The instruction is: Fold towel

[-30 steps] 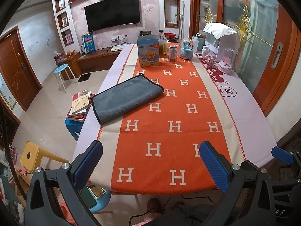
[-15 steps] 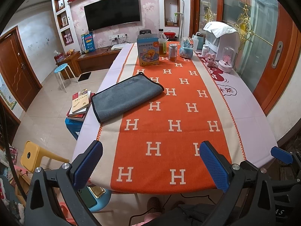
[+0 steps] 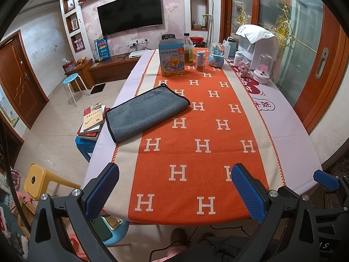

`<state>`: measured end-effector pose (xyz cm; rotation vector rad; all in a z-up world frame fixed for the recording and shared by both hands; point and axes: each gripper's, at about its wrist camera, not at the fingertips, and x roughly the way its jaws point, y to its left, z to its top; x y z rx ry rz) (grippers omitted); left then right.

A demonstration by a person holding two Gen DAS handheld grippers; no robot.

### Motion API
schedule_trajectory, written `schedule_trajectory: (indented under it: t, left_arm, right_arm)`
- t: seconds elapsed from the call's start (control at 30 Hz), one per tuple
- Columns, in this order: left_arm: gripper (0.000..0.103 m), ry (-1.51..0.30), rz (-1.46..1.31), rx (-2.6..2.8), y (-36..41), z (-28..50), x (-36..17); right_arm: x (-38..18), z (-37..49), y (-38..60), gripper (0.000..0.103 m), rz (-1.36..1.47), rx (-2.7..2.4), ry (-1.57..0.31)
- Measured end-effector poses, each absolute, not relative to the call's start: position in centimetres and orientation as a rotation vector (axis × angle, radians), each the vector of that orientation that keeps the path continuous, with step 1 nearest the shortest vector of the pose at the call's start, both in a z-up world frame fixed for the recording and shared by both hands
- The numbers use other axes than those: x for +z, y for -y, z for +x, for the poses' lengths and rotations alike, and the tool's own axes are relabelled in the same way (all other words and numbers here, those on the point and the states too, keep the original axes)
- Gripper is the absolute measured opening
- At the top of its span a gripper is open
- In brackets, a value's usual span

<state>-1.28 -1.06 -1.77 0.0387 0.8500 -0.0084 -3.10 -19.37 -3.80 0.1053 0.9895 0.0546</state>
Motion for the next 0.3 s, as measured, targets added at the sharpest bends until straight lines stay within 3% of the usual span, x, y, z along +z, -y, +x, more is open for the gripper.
schedule_trajectory:
  t: [0.3]
  left_arm:
    - [0.102, -0.851, 0.039, -0.008, 1.11, -1.25, -1.72]
  right_arm:
    - [-3.77, -3.03, 19.39, 0.103, 0.106, 0.055, -0.991]
